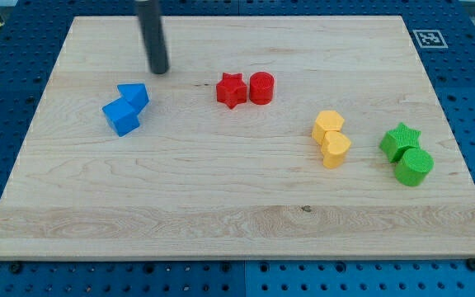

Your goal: Slide the blue cube to the bottom right side of the blue triangle

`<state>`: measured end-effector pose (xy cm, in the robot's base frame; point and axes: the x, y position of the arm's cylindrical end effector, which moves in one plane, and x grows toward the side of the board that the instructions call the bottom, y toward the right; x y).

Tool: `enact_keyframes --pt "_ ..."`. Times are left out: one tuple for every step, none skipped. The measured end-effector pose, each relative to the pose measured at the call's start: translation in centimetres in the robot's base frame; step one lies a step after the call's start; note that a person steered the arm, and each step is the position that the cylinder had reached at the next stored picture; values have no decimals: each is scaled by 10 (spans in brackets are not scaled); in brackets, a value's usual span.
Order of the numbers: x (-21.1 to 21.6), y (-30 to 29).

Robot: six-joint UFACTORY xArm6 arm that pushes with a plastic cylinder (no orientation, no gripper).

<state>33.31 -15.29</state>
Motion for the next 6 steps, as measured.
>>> enact_keyframes --pt "39 -39" --pt "59 -55" --pt "83 -54" --pt "97 -23" --pt "93 11" --pt "85 -18"
